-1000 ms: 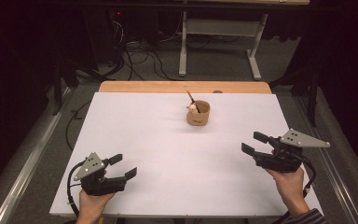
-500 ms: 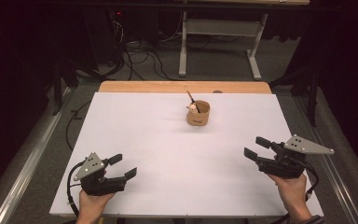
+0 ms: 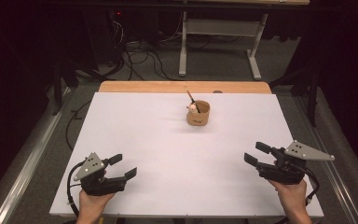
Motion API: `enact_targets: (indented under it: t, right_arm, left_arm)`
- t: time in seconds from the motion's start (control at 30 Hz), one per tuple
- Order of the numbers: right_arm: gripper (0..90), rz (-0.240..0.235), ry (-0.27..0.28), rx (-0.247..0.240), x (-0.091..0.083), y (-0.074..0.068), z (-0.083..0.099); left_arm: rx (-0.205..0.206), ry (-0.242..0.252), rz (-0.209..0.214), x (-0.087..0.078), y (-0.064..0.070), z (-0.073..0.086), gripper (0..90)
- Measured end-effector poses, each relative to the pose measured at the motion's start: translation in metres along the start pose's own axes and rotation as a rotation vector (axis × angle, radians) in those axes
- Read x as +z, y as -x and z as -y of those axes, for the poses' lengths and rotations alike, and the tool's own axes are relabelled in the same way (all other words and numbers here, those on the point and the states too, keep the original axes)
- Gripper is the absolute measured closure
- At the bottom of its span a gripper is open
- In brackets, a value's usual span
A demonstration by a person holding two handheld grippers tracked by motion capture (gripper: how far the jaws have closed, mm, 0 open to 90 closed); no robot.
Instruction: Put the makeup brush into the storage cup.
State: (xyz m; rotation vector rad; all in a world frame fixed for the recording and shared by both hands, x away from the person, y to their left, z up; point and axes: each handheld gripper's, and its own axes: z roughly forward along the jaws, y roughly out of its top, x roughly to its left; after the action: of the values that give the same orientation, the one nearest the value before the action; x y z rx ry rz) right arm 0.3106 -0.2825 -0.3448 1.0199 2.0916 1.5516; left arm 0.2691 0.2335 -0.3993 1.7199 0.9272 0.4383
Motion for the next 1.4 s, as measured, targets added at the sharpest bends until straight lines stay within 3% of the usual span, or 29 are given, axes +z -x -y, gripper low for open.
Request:
enact_targets:
  t: [0.47,0.77,1.4]
  right_arm:
    - [35.2,-0.022,-0.013,0.017,0.003,-0.005,0.011]
    - [35.2,-0.014,-0.038,-0.02,0.007,-0.013,0.017]
    - [35.3,-0.015,-0.065,-0.008,0.015,-0.014,0.031]
  left_arm:
    - [0.0,0.001,-0.002,0.0,0.0,0.0,24.4]
    - [-0.001,0.002,-0.001,0.0,0.0,0.0,24.4]
    - [-0.003,0.0,-0.001,0.0,0.0,0.0,24.4]
